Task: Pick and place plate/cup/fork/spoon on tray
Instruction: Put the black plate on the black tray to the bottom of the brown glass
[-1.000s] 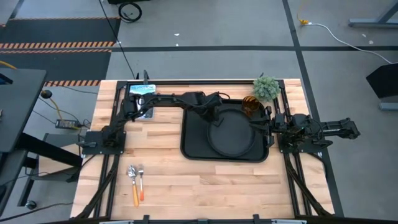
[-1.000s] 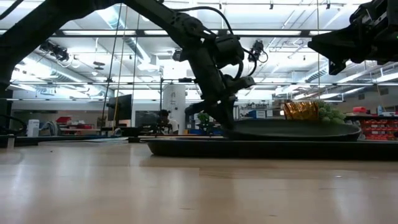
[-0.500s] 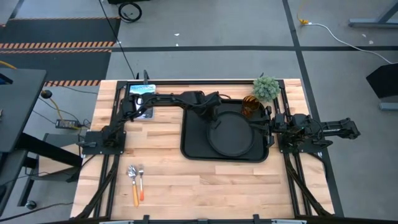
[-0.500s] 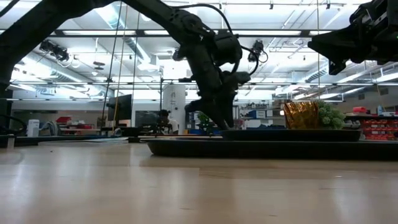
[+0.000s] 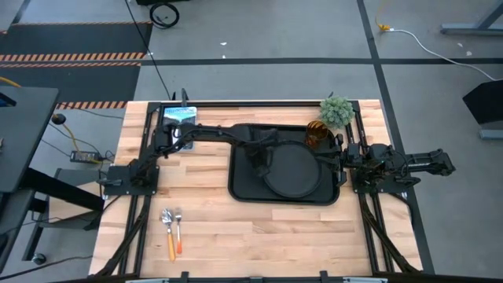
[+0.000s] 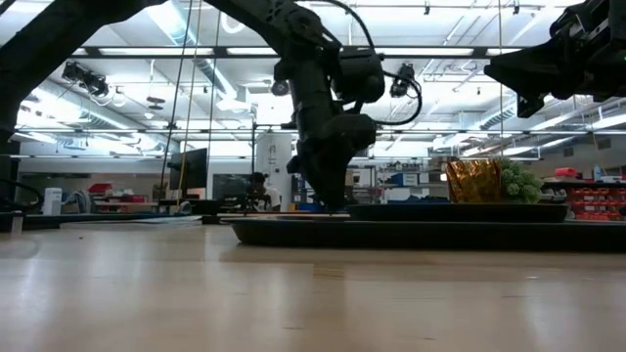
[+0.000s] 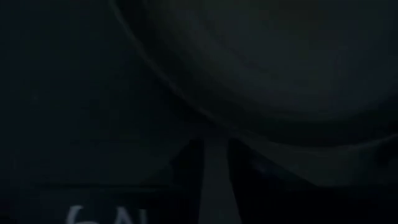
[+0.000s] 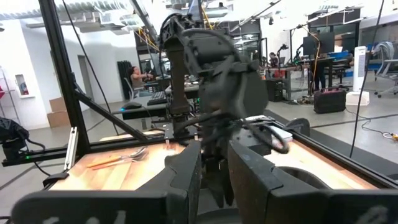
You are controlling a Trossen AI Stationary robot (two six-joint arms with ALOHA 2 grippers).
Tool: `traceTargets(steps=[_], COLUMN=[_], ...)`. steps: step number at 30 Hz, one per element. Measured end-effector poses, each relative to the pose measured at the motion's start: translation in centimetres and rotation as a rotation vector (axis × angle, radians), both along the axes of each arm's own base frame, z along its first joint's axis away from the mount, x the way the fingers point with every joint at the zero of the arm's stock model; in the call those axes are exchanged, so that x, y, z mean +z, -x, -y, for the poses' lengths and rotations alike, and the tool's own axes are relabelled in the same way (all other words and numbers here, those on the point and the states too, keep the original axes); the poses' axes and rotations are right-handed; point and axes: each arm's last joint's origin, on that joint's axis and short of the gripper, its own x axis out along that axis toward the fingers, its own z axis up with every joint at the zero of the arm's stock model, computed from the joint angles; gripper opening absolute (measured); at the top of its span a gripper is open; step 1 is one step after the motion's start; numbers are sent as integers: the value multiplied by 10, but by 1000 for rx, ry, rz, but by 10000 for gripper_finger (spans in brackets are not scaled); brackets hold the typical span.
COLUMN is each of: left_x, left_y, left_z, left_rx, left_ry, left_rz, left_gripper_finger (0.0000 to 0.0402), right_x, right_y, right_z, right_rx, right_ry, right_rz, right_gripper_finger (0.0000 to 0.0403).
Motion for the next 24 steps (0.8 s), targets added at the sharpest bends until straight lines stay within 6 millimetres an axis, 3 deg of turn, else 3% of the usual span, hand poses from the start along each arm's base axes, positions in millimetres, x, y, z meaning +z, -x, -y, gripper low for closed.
traceTargets(steps=[10, 24], left_x=[-5, 0], left_y=[-13, -24], left_z=[37, 45], left_rx=[-70, -60], left_ry=[-160, -221], left_rz=[51, 172], left_gripper_finger=[61, 50], right_x=[0, 0], right_y=[0, 0], right_z=[0, 0], right_rx=[0, 0], right_ry=[0, 0], right_rz=[1, 0], right_gripper_finger=[88, 88])
